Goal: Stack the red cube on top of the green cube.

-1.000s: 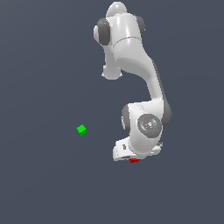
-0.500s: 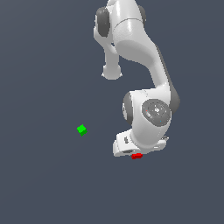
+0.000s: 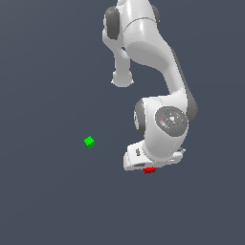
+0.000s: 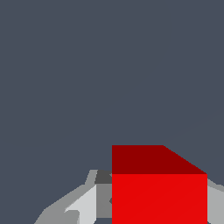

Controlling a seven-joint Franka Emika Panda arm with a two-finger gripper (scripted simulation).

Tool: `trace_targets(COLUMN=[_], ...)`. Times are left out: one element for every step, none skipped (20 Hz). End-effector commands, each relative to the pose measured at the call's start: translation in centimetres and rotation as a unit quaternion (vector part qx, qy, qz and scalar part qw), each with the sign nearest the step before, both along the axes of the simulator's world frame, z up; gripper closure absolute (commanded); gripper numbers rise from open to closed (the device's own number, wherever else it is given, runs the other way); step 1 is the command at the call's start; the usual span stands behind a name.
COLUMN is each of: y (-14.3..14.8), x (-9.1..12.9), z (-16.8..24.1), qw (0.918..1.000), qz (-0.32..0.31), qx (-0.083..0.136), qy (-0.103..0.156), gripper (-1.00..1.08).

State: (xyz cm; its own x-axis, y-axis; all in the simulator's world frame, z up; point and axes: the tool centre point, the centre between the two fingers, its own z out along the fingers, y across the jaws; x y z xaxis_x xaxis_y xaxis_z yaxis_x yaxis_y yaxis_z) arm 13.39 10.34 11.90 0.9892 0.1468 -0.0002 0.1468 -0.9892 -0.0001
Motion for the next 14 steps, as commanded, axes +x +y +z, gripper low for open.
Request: trace_targets(y=[-0.2,-0.3,-0.5,-0.7,-0.9,-1.1,-1.4,-1.7,-2.0,-2.4,-2.8,-3.3,-3.8,-4.4], x=[-0.1,-0.2,-0.3,-0.4,-0.5,-0.7,-0.8,-1.0,-1.2,-1.5,-1.7,-2.0,-2.3,-2.7], z=[0.0,0.0,0.0,-0.1,-0.1,-0.2,-0.2,-0.3,-0.4,-0.5,-0.5,-0.6,-0.8,-0.9], qw=[1.0000,1.0000,1.0000,1.0000,1.0000,1.0000,1.0000,1.0000,1.0000,1.0000,1.0000,1.0000,1.0000,1.0000], qz=[0.000,0.000,0.000,0.000,0.000,0.000,0.000,0.000,0.000,0.000,0.000,0.000,0.000,0.000], qx=[0.000,0.000,0.000,0.000,0.000,0.000,0.000,0.000,0.000,0.000,0.000,0.000,0.000,0.000], qy=[0.000,0.000,0.000,0.000,0.000,0.000,0.000,0.000,0.000,0.000,0.000,0.000,0.000,0.000], gripper=[1.08,1.08,1.08,1.08,1.08,1.08,1.08,1.08,1.08,1.08,1.08,1.08,1.08,1.08])
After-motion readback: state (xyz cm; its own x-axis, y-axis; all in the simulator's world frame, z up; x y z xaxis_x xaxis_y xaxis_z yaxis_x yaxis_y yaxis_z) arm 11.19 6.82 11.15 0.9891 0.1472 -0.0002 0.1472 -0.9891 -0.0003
